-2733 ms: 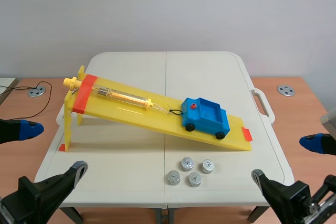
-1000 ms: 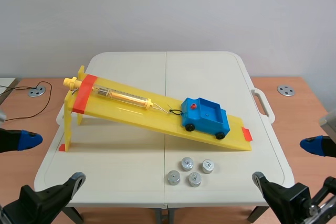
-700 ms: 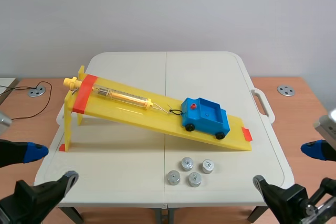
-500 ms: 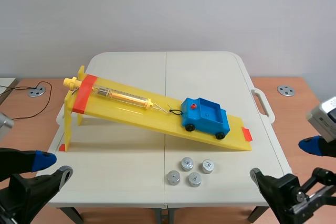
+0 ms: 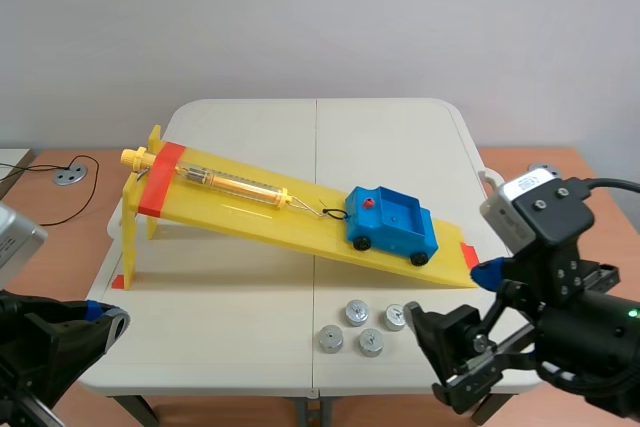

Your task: Place the four metal weights on the blue cart on the ramp.

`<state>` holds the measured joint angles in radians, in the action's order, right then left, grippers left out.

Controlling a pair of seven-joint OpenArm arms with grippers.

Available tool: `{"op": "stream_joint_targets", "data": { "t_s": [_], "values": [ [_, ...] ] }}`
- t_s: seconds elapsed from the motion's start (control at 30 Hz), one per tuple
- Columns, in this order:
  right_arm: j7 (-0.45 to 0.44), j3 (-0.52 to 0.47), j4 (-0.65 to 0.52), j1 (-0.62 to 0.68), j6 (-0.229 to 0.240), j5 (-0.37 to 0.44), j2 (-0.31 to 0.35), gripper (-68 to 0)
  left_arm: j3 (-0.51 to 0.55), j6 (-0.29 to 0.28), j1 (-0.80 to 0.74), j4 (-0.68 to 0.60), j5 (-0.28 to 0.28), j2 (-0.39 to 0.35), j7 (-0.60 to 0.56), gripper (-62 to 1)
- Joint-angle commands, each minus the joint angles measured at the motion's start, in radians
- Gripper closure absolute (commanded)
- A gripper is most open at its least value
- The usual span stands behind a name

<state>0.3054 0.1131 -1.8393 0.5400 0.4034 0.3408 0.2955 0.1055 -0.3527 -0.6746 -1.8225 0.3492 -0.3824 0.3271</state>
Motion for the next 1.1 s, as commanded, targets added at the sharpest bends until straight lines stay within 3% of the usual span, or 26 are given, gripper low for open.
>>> {"op": "stream_joint_targets", "data": {
  "t_s": [0.0,0.23,0.53,0.87,1.07],
  "values": [
    [-0.085,0.009,-0.014,-0.059,-0.010,0.029,-0.006,-43.4,0.013,-0.017,0.011,-0.044,0.074,0.006,-0.098,-2.9],
    [-0.048,0.089,0.049,-0.126,-0.008,-0.049,-0.092,-33.3,0.013,-0.017,0.013,-0.043,0.074,0.005,-0.097,-2.9],
    [-0.075,0.172,0.161,-0.222,-0.072,-0.163,-0.176,-33.1,0.013,-0.017,0.013,-0.043,0.075,0.005,-0.098,-2.9],
    [-0.145,0.264,0.299,-0.307,-0.152,-0.261,-0.229,-33.1,0.013,-0.017,0.013,-0.043,0.075,0.005,-0.098,-2.9],
    [-0.171,0.310,0.387,-0.354,-0.175,-0.302,-0.258,-32.5,0.013,-0.017,0.013,-0.043,0.075,0.005,-0.097,-2.9]
  ]
}}
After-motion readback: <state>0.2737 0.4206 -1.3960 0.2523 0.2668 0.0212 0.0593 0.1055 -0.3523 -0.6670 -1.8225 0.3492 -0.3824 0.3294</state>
